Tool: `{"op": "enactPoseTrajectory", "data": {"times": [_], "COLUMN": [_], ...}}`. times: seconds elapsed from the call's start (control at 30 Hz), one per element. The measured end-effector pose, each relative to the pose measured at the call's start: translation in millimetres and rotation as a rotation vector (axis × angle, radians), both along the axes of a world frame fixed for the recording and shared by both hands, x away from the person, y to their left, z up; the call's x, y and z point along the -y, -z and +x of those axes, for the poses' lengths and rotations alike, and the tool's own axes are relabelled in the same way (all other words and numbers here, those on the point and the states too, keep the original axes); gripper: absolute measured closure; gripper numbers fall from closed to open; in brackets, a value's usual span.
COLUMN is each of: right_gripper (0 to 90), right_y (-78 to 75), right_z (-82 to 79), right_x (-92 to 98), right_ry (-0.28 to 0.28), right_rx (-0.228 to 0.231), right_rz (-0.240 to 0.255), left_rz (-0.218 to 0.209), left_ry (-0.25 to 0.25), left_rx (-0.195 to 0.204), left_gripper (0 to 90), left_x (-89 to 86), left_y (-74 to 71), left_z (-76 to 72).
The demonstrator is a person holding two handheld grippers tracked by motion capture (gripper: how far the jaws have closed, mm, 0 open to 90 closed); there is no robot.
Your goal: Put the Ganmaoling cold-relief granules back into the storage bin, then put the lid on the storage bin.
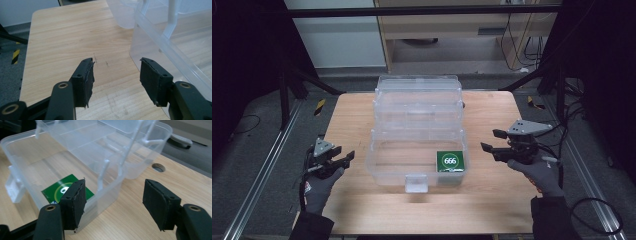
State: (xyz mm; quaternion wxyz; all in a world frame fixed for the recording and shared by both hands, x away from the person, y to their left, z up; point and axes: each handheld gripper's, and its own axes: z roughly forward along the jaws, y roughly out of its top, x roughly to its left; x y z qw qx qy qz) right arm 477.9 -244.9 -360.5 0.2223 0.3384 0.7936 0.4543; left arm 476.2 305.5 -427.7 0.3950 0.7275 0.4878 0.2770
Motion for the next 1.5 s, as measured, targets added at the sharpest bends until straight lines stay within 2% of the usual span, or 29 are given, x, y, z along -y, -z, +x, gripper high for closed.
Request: {"op": "enactPoseTrajectory", "data": {"times": [0.03,0.1,0.13,0.27,0.33,0.4,0.53,0.6,0.73,0.8,0.93,1.03,1.2,1.5], "right_gripper": [35.6,38.8,38.9,38.9,35.6,35.4,42.9,47.4,51.0,50.7,46.5,46.6,47.9,52.6], "right_y": [1.0,4.1,5.7,12.1,13.9,14.9,14.6,12.2,3.6,-1.2,-8.5,-9.6,-9.8,-14.6], "right_z": [-0.7,-3.2,-4.2,-9.9,-13.0,-16.0,-23.0,-25.2,-25.9,-24.8,-20.0,-15.4,-7.8,4.3], "right_x": [1.2,4.2,6.1,13.3,16.3,19.4,19.3,16.9,7.0,-1.0,-21.3,-38.5,-60.4,-87.7], "right_ry": [0.013,0.045,0.052,0.099,0.094,0.077,0.034,-0.009,-0.089,-0.134,-0.221,-0.274,-0.321,-0.389], "right_rx": [-0.004,0.022,0.02,0.046,0.046,0.045,0.055,0.05,0.044,0.033,-0.005,-0.022,-0.049,-0.097], "right_rz": [0.005,0.037,0.054,0.071,0.083,0.094,0.108,0.107,0.068,0.04,0.014,-0.036,-0.098,-0.165], "left_rz": [0.002,0.002,-0.006,-0.006,-0.006,0.006,0.011,0.017,0.019,0.015,0.011,0.007,0.007,0.015], "left_ry": [0.003,0.016,0.027,0.067,0.095,0.094,0.092,0.088,0.082,0.081,0.079,0.064,0.05,0.023], "left_rx": [0.002,0.012,0.02,0.05,0.067,0.078,0.085,0.08,0.077,0.078,0.079,0.076,0.057,0.031], "left_gripper": [44.0,44.4,44.2,44.3,44.2,44.2,44.4,44.4,42.5,42.6,43.1,42.9,42.9,45.7], "left_x": [-0.1,-0.1,0.6,4.5,7.1,9.2,11.1,11.8,11.9,11.6,10.6,8.5,5.9,1.1], "left_y": [-0.7,-2.8,-3.9,-11.8,-16.7,-21.5,-24.8,-24.1,-22.7,-22.1,-21.5,-20.9,-17.4,-14.8], "left_z": [-0.2,-1.1,-1.5,-4.5,-6.2,-8.1,-10.3,-9.9,-9.2,-8.9,-8.7,-8.3,-6.0,-2.9]}}
